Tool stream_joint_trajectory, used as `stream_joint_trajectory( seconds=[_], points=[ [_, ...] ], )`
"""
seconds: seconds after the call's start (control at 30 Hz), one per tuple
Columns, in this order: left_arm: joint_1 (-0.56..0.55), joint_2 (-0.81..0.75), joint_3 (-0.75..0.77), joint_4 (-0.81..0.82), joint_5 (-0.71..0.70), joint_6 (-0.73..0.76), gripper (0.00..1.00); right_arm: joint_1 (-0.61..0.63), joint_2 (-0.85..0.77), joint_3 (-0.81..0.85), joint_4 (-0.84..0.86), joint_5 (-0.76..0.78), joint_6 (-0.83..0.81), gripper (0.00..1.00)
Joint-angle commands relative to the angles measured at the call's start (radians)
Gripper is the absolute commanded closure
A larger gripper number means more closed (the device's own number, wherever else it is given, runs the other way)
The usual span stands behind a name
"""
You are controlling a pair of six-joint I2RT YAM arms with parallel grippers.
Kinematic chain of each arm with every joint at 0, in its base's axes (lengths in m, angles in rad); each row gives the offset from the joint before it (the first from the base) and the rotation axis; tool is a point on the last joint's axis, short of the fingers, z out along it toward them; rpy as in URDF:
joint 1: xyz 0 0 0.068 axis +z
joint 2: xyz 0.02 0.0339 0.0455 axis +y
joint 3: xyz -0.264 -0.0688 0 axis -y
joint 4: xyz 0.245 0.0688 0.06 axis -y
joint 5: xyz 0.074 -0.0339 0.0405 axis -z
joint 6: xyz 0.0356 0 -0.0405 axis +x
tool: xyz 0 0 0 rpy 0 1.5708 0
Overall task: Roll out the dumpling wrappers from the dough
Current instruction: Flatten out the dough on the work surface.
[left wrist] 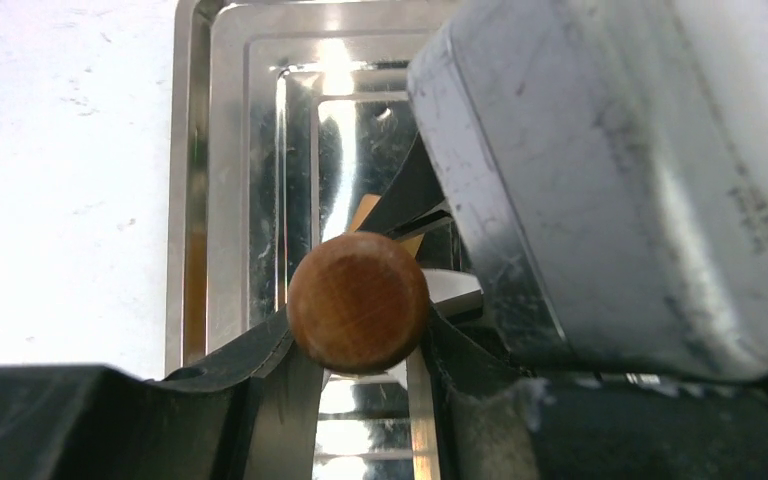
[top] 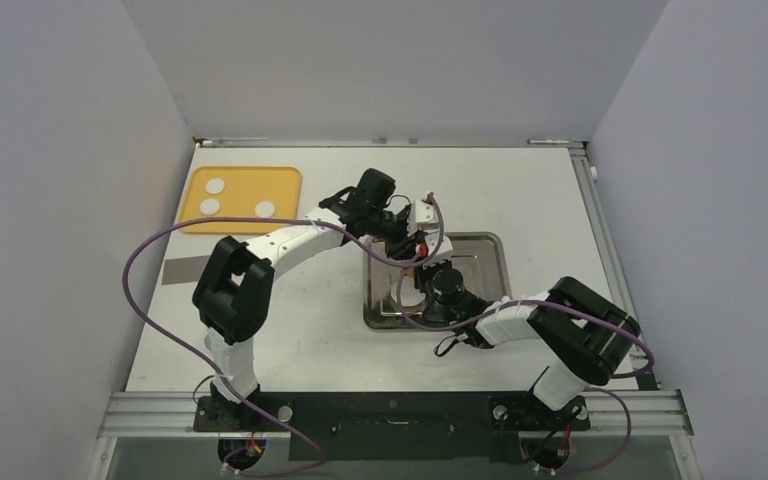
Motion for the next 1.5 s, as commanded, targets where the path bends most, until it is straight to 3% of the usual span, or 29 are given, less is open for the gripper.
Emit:
stream_joint_trajectory(
  seconds=[0.0, 0.17, 0.5, 0.67, 0.83, 1.1, 1.23, 1.47],
  points=[
    [-0.143, 0.013, -0.193, -0.097, 0.030, 0.016, 1.00, 0.119, 0.052, -0.045, -0.299, -0.058, 0.126, 0.92],
    [-0.148, -0.004, -0.261, -0.055, -0.001, 0.021, 1.00, 0.159, 0.103, -0.042, -0.282, -0.016, 0.205, 0.92],
    [-0.144, -0.087, -0.039, -0.201, -0.082, 0.082, 1.00, 0.124, 0.052, 0.197, -0.333, 0.074, 0.019, 0.92],
    [-0.145, -0.144, 0.055, -0.351, -0.034, 0.106, 1.00, 0.146, -0.006, 0.274, -0.335, 0.070, -0.071, 0.92],
    [-0.136, -0.184, 0.056, -0.424, 0.047, 0.114, 0.99, 0.148, -0.087, 0.201, -0.237, -0.038, -0.069, 0.92],
    [-0.045, -0.242, 0.162, -0.526, 0.213, 0.084, 0.32, 0.063, -0.187, 0.113, -0.174, -0.246, -0.072, 0.92],
    [0.017, -0.265, 0.212, -0.612, 0.281, 0.118, 0.20, 0.015, -0.222, 0.071, -0.137, -0.323, -0.061, 0.92],
    [0.060, -0.290, 0.192, -0.663, 0.338, 0.171, 0.18, -0.029, -0.199, 0.033, -0.063, -0.424, -0.071, 0.92]
  ],
)
